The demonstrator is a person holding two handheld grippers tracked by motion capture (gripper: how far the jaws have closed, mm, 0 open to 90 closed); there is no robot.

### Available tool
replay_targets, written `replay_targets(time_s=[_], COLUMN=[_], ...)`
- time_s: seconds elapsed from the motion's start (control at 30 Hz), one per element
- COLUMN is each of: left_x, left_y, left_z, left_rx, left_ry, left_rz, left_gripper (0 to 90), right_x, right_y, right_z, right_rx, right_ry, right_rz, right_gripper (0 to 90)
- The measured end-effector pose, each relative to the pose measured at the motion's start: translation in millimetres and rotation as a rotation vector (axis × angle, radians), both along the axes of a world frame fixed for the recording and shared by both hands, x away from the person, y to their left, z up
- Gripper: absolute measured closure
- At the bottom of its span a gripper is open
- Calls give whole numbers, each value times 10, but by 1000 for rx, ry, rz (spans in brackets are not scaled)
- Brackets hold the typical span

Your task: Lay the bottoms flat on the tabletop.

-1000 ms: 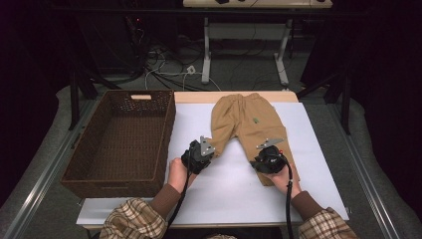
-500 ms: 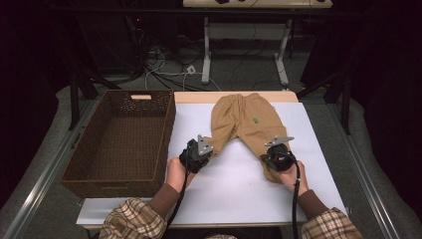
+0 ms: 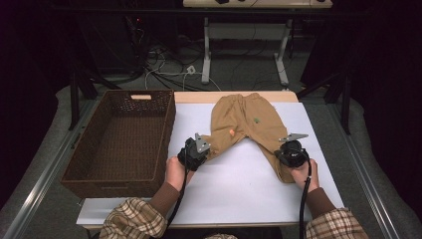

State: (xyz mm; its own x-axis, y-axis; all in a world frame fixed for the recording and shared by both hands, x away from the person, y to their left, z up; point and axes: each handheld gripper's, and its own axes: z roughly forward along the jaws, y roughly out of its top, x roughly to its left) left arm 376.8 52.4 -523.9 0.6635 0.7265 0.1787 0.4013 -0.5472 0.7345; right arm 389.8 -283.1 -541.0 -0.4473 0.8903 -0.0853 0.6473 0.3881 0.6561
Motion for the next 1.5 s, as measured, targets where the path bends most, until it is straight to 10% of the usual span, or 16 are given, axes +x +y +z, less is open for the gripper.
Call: replay_targets(time_s=[0.3,0.77,1.5], left_x=[100,32,153], left_y=[-53,-186,-107], left_z=[-202,-180,-283], left_rx=[63,104,52], left_ry=[75,60,85], left_rz=[3,-58,-49], left_gripper=[800,446,859], right_x=[-26,-35,-59], right_y=[56,55,94], right_z=[1,12,6], right_rx=[30,40,15], right_ry=[36,41,31], right_rz=[49,70,88], right_gripper=[730,653,875])
